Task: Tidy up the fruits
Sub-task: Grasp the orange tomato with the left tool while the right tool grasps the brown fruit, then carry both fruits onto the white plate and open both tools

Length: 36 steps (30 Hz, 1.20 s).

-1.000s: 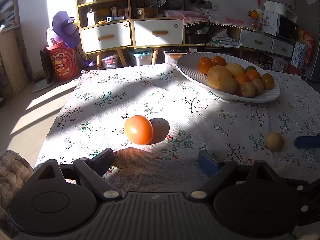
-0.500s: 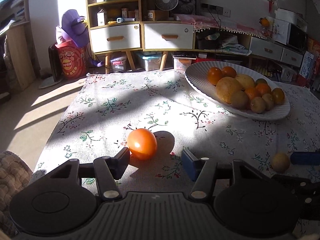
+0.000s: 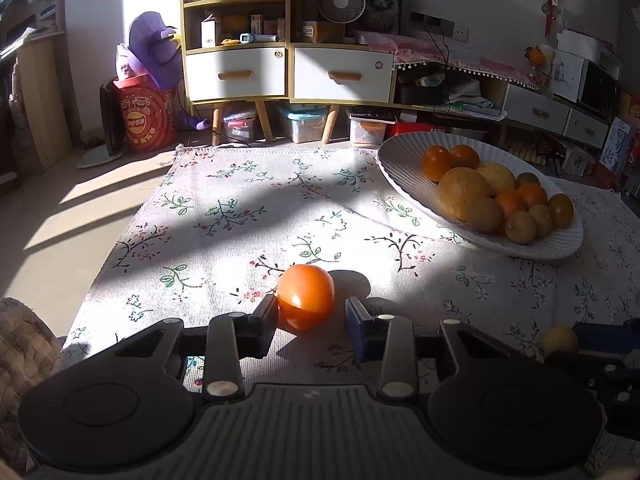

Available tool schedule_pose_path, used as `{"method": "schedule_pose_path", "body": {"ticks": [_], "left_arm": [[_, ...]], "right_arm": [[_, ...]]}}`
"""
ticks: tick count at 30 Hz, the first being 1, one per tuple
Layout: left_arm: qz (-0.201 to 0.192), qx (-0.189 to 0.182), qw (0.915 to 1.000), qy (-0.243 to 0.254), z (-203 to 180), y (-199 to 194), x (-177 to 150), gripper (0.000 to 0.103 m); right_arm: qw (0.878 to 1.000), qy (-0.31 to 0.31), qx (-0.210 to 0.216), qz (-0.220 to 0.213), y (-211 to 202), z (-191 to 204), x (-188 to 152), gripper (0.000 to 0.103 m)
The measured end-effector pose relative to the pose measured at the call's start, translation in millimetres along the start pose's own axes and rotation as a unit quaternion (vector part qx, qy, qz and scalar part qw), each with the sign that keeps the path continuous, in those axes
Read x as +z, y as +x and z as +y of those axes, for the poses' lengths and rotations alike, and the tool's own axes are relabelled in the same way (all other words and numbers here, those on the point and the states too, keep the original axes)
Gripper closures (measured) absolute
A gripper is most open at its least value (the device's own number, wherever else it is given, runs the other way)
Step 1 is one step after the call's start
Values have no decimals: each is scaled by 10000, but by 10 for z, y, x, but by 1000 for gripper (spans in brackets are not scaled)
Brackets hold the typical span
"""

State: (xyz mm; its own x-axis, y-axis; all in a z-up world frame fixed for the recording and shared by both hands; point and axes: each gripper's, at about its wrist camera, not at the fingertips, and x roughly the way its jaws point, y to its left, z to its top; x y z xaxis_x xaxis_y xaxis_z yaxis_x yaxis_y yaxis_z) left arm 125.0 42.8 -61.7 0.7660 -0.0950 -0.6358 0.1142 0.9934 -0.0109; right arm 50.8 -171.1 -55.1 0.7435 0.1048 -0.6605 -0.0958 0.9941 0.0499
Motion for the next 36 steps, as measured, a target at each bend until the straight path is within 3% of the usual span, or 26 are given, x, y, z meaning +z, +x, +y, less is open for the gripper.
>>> {"method": "schedule_pose_path", "body": {"ticks": [7, 11, 14, 36], "left_arm": [[-57, -170, 9998, -24, -5, 15, 4, 79], [-111, -181, 9998, -28, -13, 14, 14, 79], [-127, -183, 9997, -31, -15, 14, 24, 85], [-61, -741, 9971, -185, -228, -147, 165, 86]], "right_arm": [[10000, -2, 11, -47, -12, -6, 24, 81], [10000, 50, 30, -45, -14, -16, 34, 81], [10000, 40, 25, -43, -13, -20, 39, 81], [9986, 474, 95, -235, -107, -167, 199, 81]]}}
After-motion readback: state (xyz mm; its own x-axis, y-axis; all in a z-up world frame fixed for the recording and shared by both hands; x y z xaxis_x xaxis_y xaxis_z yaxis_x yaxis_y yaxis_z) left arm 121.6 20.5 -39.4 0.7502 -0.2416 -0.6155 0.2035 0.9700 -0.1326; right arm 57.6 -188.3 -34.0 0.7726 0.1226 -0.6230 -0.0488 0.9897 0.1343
